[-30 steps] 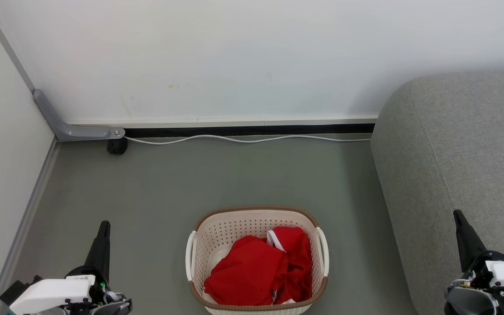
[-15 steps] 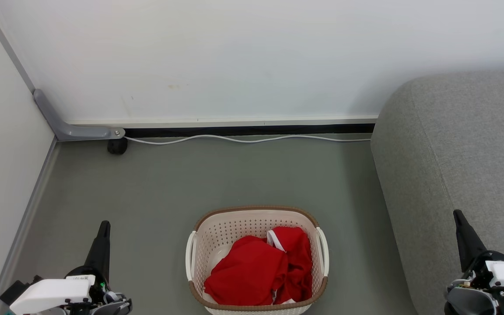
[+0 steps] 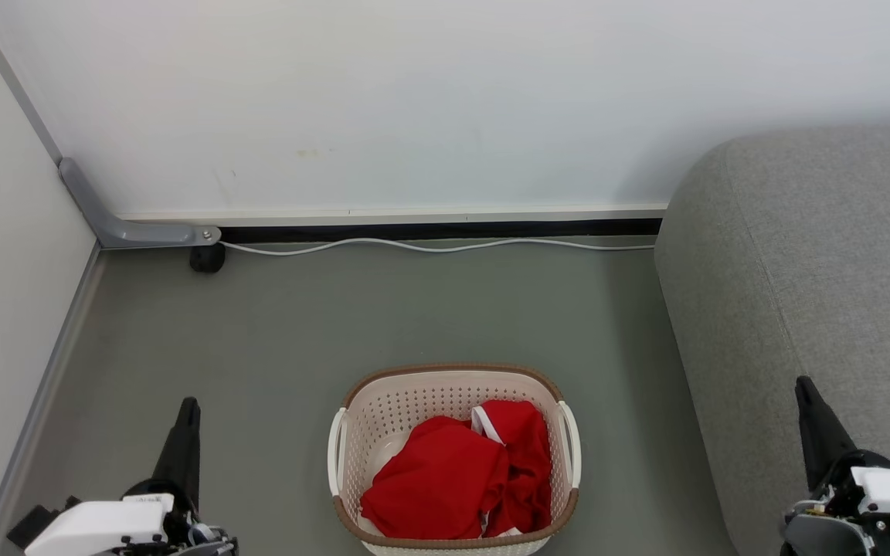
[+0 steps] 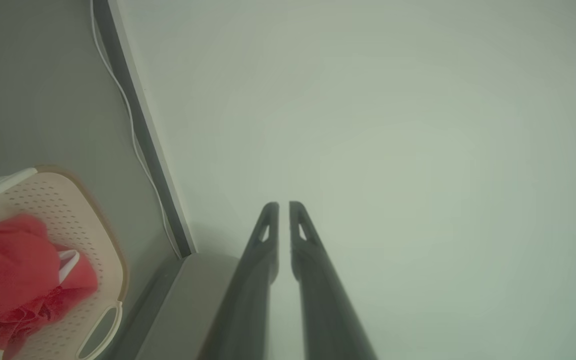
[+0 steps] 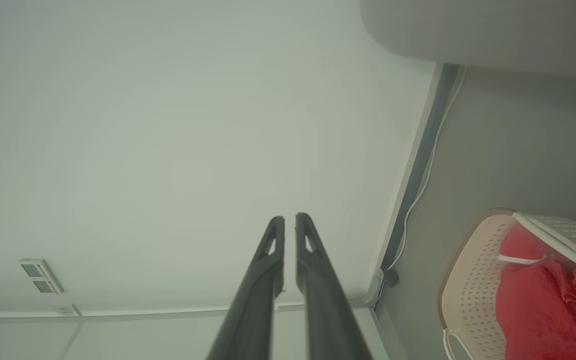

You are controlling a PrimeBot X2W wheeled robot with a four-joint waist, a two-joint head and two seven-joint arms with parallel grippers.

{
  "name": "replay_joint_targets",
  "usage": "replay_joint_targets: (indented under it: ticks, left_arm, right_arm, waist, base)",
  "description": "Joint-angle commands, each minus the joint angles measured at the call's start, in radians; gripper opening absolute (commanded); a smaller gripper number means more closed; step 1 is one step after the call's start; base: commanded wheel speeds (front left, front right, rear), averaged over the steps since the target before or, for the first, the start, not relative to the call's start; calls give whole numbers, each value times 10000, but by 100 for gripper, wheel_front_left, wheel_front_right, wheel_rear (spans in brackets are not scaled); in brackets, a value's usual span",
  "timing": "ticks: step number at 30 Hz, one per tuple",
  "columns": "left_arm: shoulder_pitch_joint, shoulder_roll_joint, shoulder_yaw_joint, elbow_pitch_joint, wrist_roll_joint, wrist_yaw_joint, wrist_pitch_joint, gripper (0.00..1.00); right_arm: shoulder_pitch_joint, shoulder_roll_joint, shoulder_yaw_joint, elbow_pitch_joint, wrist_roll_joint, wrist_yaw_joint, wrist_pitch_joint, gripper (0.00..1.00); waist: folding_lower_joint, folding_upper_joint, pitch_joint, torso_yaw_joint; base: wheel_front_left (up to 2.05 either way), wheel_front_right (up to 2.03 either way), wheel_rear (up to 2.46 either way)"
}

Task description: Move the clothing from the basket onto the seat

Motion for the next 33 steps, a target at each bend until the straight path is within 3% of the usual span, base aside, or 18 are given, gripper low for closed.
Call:
replay_joint_targets:
  ticks: [1, 11, 16, 33]
  left_arm:
    - [37, -36, -4, 104, 0, 4, -2, 100]
    - [161, -184, -97, 593, 46, 24, -133, 100]
    - [56, -141, -202, 630, 132, 20, -267, 100]
    - [-431, 153, -769, 856, 1107, 4, -818, 100]
  right_arm:
    - [25, 25, 20, 97, -3, -2, 0, 100]
    - [111, 149, 185, 504, -89, -1, -95, 100]
    - [0, 79, 341, 522, -191, 1, -225, 100]
    - [-557, -336, 1129, 800, -981, 7, -814, 100]
  waist:
    - [0, 0, 0, 0]
    - [23, 0, 4, -4]
    - [2, 0, 4, -11]
    - [0, 0, 44, -35]
  base:
    - [0, 0, 0]
    - [0, 0, 0]
    - [0, 0, 0]
    - [0, 0, 0]
